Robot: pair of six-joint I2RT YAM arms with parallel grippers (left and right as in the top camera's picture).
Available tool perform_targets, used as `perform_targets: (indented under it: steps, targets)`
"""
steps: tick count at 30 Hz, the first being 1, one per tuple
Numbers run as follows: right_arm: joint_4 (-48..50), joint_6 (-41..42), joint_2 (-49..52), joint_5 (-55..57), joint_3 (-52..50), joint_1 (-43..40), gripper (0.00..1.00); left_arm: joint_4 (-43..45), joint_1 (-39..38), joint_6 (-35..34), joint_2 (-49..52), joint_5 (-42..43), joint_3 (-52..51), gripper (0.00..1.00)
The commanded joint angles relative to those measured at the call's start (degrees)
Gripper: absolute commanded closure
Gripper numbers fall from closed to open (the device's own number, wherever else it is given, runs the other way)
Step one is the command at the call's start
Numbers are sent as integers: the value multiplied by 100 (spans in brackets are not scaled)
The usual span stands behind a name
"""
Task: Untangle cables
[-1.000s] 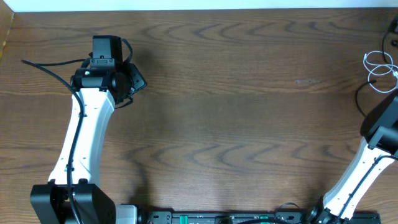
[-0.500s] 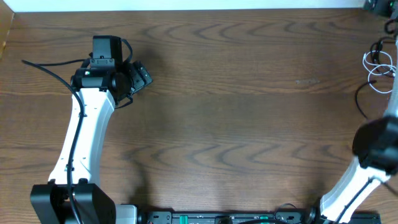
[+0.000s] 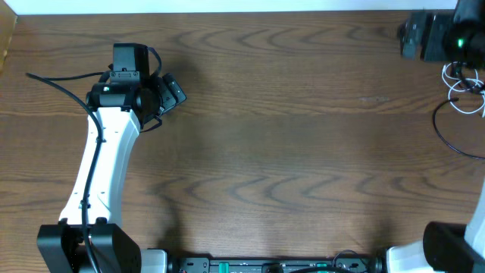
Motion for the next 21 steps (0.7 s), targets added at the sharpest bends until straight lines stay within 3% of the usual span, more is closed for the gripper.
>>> perform_targets:
  steps: [1,5,15,18,21]
  targets:
    - [-599,37,-273,-107,28,81,1,-24,20,15,-22,-35,-42,3]
    - [-1078,37,-262,-107,24,81,1,-24,20,15,-22,-35,-42,3]
    - [-1084,31,-289,-17,-118,81,1,-26,20,15,-22,-35,-42,2]
    - [-848,31,-520,299,-380,190,1,-26,20,15,-22,-33,-42,2]
    - [153,-299,-1325,457,-1460,476,1,-26,20,13,-22,-35,-42,2]
